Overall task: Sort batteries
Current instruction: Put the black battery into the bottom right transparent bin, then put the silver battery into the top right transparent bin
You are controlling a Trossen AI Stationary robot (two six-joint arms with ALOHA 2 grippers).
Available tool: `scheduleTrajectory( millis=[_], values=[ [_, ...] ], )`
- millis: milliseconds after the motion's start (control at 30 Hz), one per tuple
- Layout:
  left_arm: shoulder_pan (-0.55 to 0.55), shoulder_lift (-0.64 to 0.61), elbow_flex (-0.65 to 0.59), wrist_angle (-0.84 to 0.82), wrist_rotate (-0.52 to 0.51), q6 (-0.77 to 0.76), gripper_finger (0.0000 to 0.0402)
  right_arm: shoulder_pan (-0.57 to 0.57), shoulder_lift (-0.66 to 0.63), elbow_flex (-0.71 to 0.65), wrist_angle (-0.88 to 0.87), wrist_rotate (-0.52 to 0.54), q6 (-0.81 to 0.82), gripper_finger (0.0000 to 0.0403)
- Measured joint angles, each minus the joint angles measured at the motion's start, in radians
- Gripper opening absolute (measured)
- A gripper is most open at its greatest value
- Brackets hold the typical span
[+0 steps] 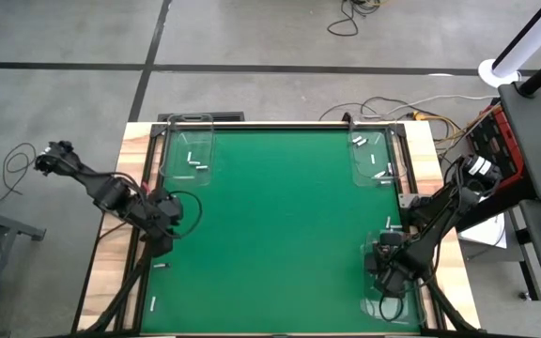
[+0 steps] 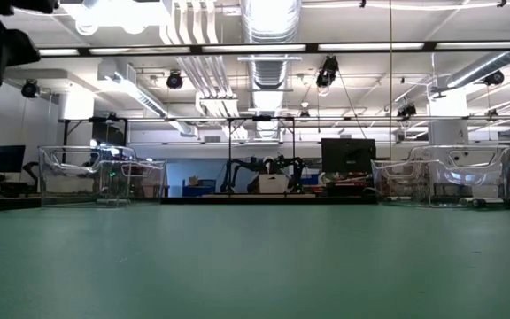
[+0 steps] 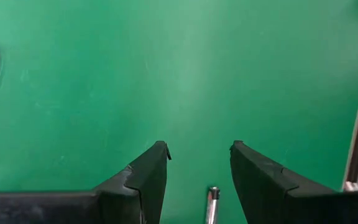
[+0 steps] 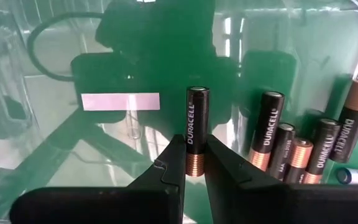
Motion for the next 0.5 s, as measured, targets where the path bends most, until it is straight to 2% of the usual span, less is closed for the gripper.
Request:
scheduleTrajectory(
  millis=[133,300,367,500],
  values=[
    [0.000,0.005,-0.062,0.024,0.023,-0.029,0.0159,0.000,0.000,0.000,0.001,0.003,0.002,0.0053],
    [-0.002,0.026,-0.158,0.103,0.155,-0.050,0.0178,0.000,0.002,0.042,-0.041,0.005,-0.011,0.0121],
    [-0.007,0.050,-0.184,0.106,0.219,-0.049,0.0183,0.000,0.002,0.084,-0.113,0.005,-0.005,0.0149],
    [-0.049,0.127,-0.203,0.152,0.386,-0.059,0.0183,0.000,0.002,0.239,-0.377,-0.007,0.030,0.0192]
  ],
)
